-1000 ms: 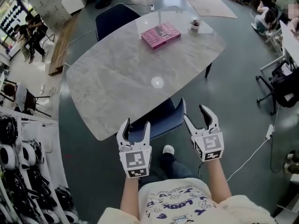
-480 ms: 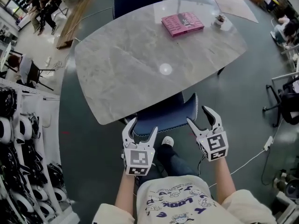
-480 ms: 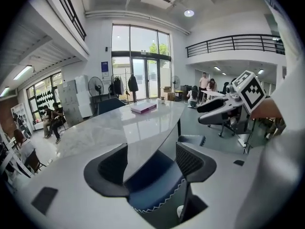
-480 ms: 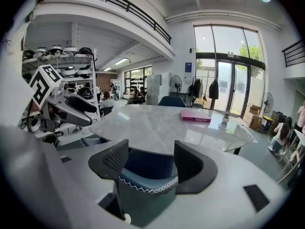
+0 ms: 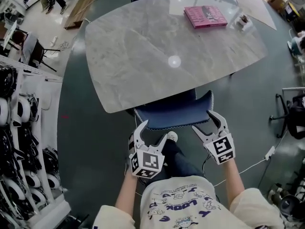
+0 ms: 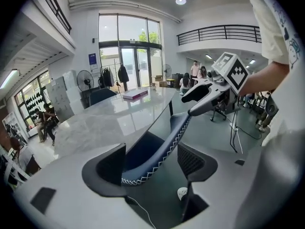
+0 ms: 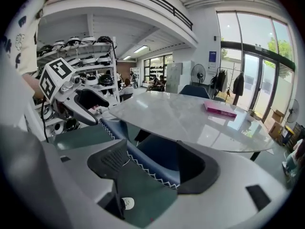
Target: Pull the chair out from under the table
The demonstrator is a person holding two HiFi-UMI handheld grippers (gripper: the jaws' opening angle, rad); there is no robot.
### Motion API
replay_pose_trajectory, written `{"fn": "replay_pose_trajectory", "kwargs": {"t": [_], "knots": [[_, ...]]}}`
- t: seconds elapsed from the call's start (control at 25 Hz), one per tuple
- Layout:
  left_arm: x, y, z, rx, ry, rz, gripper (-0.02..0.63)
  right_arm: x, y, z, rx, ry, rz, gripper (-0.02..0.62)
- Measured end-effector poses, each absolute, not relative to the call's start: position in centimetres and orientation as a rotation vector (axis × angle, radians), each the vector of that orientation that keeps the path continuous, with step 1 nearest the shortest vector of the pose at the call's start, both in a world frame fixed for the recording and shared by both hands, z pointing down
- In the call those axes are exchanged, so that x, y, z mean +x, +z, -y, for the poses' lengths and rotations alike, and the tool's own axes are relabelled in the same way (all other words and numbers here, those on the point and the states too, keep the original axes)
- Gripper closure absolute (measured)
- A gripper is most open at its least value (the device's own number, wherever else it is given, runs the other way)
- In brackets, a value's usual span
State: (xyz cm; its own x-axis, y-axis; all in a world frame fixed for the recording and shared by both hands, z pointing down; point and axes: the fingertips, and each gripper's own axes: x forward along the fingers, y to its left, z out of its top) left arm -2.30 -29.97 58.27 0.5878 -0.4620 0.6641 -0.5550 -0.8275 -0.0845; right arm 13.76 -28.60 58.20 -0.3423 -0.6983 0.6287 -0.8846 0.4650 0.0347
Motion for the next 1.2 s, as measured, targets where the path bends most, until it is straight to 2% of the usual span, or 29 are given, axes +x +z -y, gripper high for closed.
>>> {"fn": "replay_pose_trajectory", "kwargs": {"t": [0.56,0.6,0.64,0.68,0.76,1.2], "knots": [[-1.6,62.8,29.5,2.743,1.425,0.605,0.275,11.0,62.4,28.0,1.006,0.291,2.027,0.247],[-1.6,63.0,29.5,2.744,1.441,0.611,0.313,11.0,62.7,28.0,0.999,0.28,2.014,0.249],[-1.6,63.1,29.6,2.746,1.448,0.633,0.392,11.0,62.9,27.9,0.997,0.264,2.0,0.251],[-1.7,63.1,29.8,2.75,1.449,0.659,0.43,11.1,63.0,28.0,1.004,0.242,1.985,0.267],[-1.8,63.1,29.8,2.756,1.45,0.678,0.44,11.4,62.9,28.2,1.025,0.194,1.963,0.346],[-1.9,63.2,29.4,2.744,1.601,0.528,0.476,11.2,62.8,27.9,0.885,0.11,1.962,0.431]]}}
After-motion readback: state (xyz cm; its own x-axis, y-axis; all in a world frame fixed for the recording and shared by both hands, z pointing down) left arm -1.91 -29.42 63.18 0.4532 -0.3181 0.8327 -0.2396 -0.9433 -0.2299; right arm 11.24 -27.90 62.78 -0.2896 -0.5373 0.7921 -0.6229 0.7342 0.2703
